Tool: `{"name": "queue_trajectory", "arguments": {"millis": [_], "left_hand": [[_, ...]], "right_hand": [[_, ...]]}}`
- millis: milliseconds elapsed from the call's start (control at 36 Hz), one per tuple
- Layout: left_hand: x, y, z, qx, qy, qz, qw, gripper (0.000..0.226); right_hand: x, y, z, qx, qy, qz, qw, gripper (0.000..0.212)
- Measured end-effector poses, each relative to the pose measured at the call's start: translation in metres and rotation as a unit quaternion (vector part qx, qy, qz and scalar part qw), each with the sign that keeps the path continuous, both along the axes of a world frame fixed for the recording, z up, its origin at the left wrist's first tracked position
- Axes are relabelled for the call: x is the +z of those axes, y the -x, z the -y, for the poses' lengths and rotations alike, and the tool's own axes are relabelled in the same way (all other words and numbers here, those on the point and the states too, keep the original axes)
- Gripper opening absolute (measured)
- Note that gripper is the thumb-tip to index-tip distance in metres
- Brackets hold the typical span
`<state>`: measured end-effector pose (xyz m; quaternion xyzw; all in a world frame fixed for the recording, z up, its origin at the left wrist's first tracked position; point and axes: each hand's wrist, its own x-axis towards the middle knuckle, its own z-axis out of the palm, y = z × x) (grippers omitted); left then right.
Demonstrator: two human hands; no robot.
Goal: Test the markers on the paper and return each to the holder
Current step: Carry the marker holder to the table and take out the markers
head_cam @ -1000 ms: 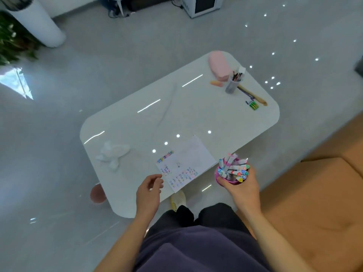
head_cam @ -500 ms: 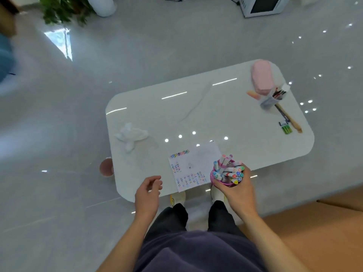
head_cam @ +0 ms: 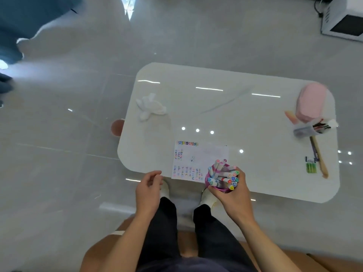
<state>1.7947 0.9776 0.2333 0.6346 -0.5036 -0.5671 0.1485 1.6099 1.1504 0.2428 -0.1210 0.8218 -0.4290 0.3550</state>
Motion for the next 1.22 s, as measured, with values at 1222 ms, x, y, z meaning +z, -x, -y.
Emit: {"name": "queue_trajectory", "arguments": {"millis": [1222], "left_hand": [[-0.325,-0.014,0.125,0.0,0.267,-0.05,0.962,0.042]], "right_hand": [[-0.304,-0.087,0.213,0.122,0.233,-0.13,0.956,0.083]]}}
